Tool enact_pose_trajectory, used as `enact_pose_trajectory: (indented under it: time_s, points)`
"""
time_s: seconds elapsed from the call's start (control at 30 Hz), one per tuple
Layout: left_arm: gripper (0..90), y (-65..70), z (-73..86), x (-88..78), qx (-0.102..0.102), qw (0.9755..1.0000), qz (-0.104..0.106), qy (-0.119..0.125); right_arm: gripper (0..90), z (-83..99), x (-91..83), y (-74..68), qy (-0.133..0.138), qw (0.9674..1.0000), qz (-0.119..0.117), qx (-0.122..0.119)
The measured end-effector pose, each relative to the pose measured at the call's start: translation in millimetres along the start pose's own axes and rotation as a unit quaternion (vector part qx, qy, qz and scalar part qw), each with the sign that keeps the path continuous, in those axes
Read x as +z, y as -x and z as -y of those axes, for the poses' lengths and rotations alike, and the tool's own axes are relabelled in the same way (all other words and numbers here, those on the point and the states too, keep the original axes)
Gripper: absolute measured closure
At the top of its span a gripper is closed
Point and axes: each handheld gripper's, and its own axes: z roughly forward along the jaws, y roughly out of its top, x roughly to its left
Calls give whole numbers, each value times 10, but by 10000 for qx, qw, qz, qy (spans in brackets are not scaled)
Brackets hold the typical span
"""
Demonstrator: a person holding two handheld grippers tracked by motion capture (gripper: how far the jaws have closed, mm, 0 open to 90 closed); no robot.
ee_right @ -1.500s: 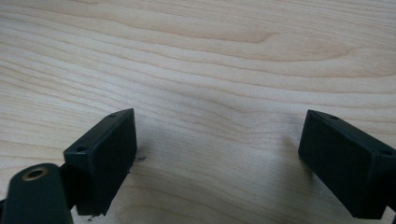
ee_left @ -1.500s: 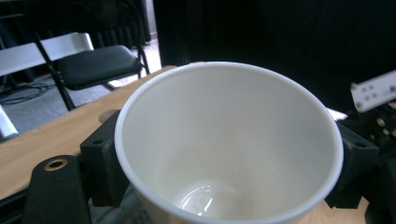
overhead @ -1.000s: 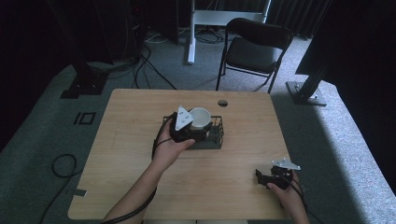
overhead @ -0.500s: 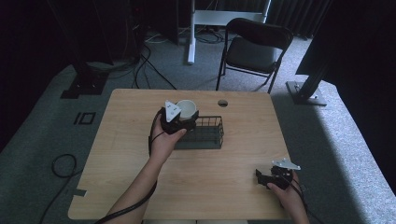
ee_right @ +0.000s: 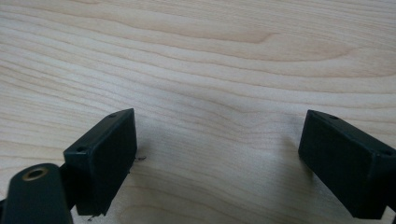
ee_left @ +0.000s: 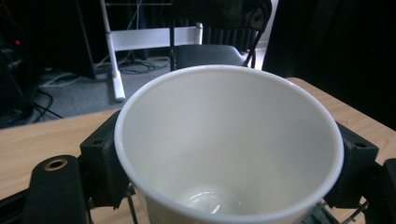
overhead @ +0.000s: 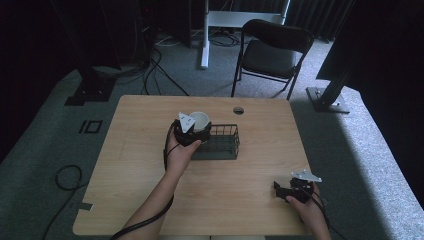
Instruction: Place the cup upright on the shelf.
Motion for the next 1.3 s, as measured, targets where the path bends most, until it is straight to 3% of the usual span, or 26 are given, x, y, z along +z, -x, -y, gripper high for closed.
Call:
enact_pose_trajectory:
  time_s: [0.3,0.57,0.87,1.0,1.3]
  points:
    - [200,7,111,116,4,9998,-30,-211,110,0,0,0,0,10000,0,-1]
    - [200,15,198,176,178,9994,-31,-302,110,0,0,0,0,10000,0,0]
    - [195,39,194,173,390,9985,-14,-391,110,0,0,0,0,10000,0,1]
    - [114,43,166,162,376,9980,40,-515,110,0,0,0,0,10000,-1,0]
    - [40,58,113,71,504,9959,287,-695,110,0,0,0,1,10000,0,-3]
